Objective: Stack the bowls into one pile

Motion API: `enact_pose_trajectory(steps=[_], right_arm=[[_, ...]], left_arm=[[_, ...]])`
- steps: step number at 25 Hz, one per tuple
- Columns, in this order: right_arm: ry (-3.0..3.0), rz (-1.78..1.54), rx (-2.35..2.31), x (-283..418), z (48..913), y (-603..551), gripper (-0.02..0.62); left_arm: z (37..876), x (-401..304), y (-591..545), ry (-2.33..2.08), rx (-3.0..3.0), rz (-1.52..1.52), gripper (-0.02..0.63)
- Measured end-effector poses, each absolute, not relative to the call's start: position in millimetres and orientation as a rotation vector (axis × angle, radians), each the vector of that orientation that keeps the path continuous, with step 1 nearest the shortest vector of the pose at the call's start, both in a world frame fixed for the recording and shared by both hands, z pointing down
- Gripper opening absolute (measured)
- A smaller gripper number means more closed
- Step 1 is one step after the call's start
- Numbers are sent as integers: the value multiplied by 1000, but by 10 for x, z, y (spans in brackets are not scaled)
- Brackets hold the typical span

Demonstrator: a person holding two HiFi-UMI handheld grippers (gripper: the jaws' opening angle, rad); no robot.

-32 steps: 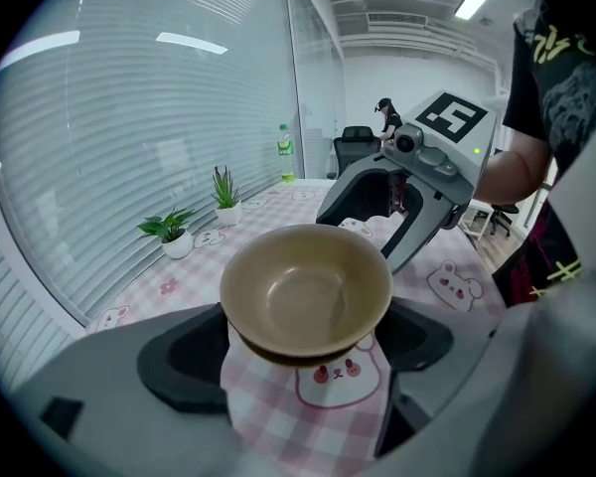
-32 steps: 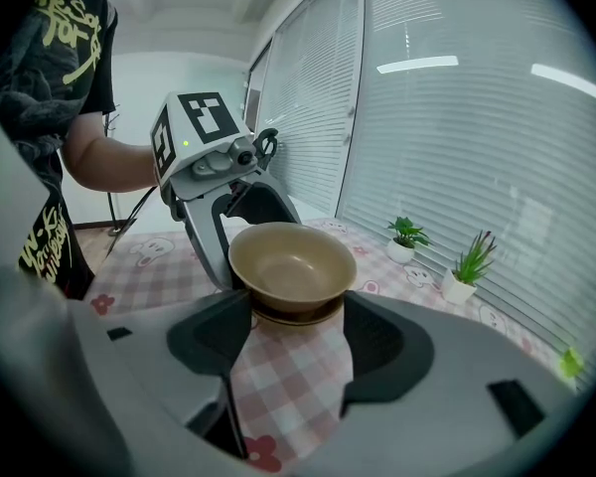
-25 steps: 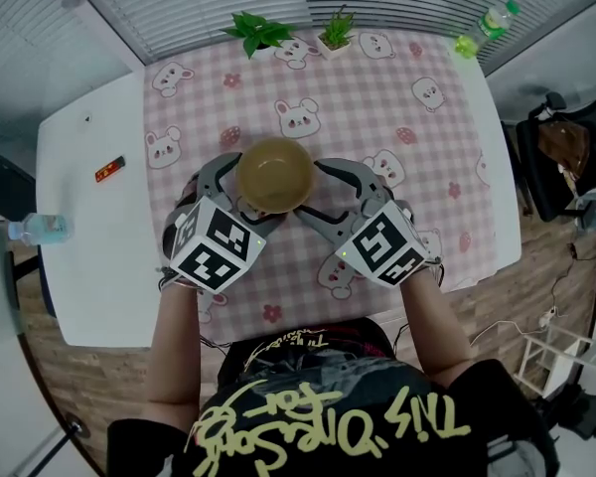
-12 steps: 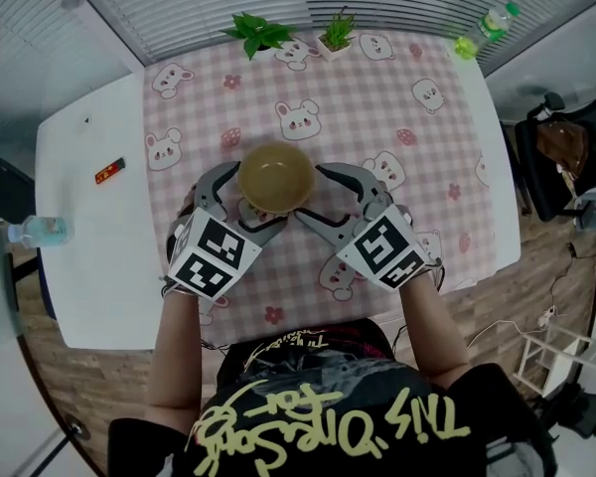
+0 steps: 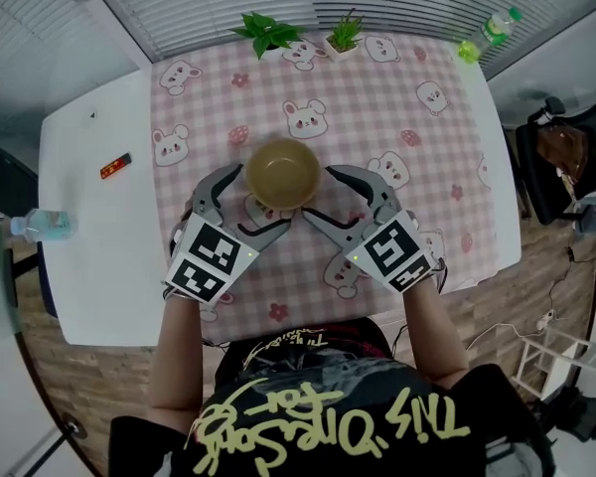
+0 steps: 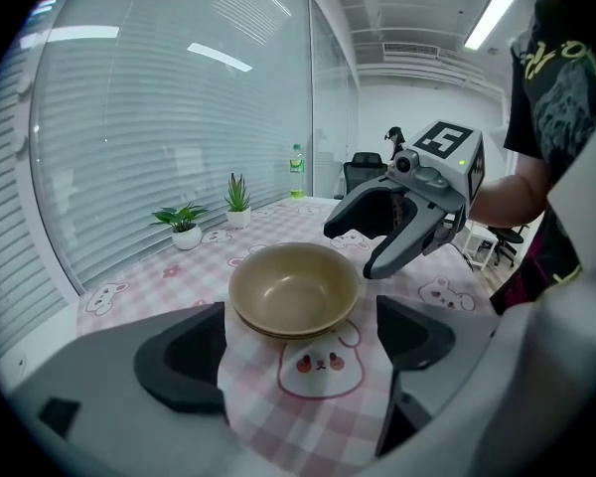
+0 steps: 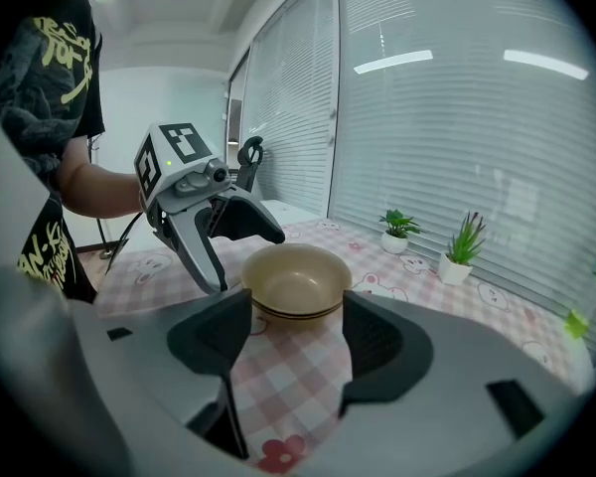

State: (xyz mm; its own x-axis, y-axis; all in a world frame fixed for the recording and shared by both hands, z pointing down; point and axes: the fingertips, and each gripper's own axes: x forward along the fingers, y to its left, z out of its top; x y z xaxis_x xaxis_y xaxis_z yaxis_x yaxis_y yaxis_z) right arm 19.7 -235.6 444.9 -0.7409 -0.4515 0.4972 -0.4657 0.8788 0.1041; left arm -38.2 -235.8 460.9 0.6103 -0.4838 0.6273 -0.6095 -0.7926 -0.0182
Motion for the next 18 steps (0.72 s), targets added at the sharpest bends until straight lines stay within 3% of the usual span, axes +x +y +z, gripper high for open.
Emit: enact_pose_trajectory(steps=[9,18], right_arm=[[-2585,48,697,179,4230,-2314,290],[-2733,-30,829,95,3452,-2261,290]], left_arm=[[4269,-470,-2327,-993,2664,801,476],[3537,-653,-2284,-1154,2760,634,476]])
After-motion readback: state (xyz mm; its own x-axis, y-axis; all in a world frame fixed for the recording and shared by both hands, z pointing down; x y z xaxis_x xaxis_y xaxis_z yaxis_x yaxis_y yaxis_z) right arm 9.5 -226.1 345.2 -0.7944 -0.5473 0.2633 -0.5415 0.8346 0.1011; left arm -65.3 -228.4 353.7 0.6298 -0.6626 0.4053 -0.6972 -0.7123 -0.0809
